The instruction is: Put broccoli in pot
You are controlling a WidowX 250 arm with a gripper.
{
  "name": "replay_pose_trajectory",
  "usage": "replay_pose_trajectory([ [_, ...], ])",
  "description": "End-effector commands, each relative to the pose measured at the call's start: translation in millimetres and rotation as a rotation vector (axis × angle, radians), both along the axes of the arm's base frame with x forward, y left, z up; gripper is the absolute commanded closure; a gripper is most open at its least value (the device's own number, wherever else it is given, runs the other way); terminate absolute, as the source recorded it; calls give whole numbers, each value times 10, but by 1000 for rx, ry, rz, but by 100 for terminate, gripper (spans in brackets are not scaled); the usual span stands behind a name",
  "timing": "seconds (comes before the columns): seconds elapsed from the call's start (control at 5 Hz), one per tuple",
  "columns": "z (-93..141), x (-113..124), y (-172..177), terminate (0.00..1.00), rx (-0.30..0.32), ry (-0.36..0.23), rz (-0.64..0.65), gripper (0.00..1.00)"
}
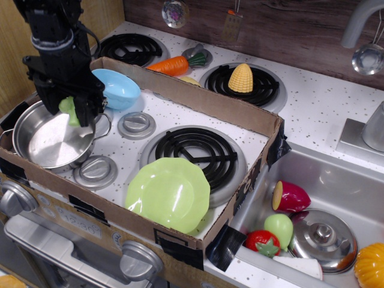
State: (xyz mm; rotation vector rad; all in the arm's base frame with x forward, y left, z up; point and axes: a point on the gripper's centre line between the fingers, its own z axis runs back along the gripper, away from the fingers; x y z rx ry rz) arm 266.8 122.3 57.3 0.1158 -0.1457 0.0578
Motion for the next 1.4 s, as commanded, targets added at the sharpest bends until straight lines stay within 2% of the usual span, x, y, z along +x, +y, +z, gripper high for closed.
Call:
replay_pose_trajectory([
  [0.0, 218, 64, 202, 0, 50, -75, 1, 100],
  [0.2, 173, 120, 254, 0, 44, -57, -29, 0],
  [0.4, 122, 151, 242, 0, 45, -81, -12, 0],
  [0.8, 184, 172, 225, 0, 46, -38, -38, 0],
  [1.0, 184, 172, 225, 0, 46, -38, -38, 0],
  [1.2, 184, 172, 225, 100, 46, -38, -38, 0],
])
